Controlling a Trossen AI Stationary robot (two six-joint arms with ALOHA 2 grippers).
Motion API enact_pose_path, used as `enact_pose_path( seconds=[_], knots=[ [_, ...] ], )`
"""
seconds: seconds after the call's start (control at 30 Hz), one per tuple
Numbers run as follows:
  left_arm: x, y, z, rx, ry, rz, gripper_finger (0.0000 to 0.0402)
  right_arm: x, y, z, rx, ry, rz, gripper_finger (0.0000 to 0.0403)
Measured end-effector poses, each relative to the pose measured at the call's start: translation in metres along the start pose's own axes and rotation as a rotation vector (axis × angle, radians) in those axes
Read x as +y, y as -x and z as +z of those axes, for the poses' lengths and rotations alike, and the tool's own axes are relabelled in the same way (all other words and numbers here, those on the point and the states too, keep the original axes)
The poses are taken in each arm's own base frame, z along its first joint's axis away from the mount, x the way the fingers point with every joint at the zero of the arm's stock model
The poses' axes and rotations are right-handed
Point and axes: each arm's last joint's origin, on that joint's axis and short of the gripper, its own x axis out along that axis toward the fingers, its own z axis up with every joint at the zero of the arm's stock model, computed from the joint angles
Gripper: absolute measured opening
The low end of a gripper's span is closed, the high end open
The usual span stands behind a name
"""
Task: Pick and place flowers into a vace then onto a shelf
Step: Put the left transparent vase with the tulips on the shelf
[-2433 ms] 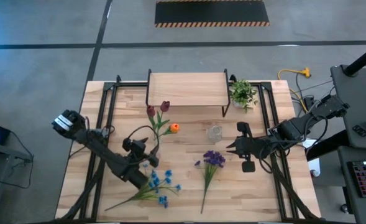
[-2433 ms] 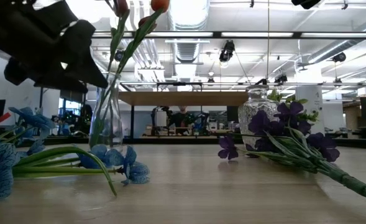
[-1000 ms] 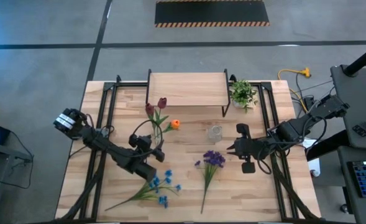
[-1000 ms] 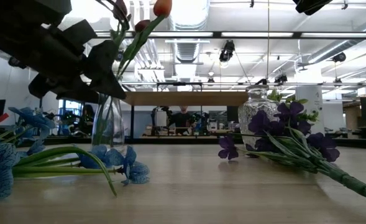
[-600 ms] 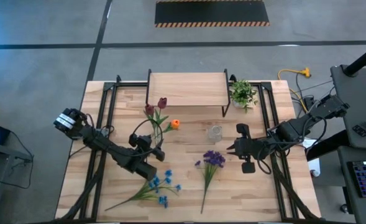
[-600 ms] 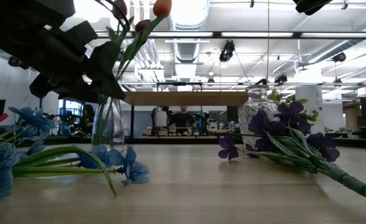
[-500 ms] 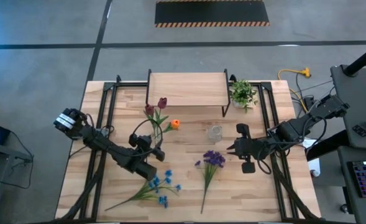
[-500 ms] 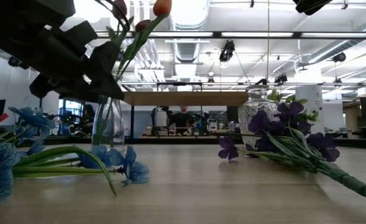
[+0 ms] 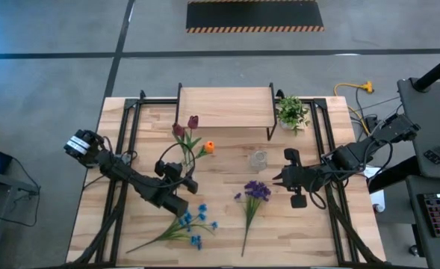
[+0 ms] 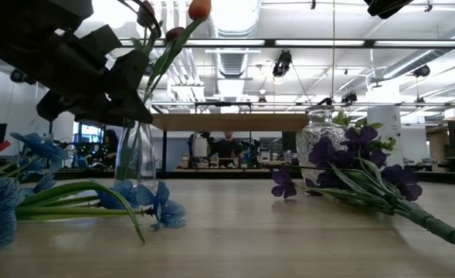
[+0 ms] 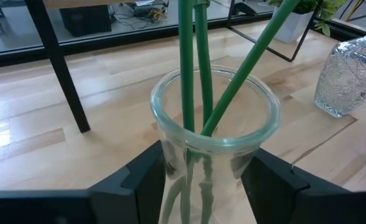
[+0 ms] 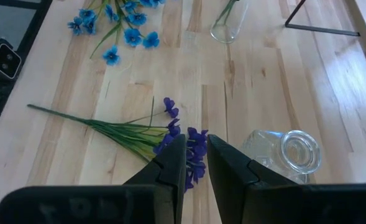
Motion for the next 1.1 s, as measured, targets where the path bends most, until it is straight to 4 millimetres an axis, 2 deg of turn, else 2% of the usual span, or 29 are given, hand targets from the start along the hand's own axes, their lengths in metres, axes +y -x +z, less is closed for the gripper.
enact_pose_path(
  seconds=[0.37,0.67,0.9,1.1],
  knots=[
    [-0.001,0.003,0.007,-0.014,0.001,-0.013,0.0172,0.000,0.000,0.000,0.000,0.000,0.000,0.0056],
    [-0.012,0.006,0.028,-0.073,-0.070,-0.016,0.0171,0.000,0.000,0.000,0.000,0.009,0.000,0.0056],
    [-0.013,0.005,0.056,-0.091,-0.070,-0.003,0.0171,0.000,-0.001,-0.001,0.004,0.013,-0.002,0.0056],
    [-0.008,0.004,0.092,-0.120,-0.078,0.014,0.0171,0.000,-0.003,-0.003,0.010,0.012,-0.004,0.0056]
  ],
)
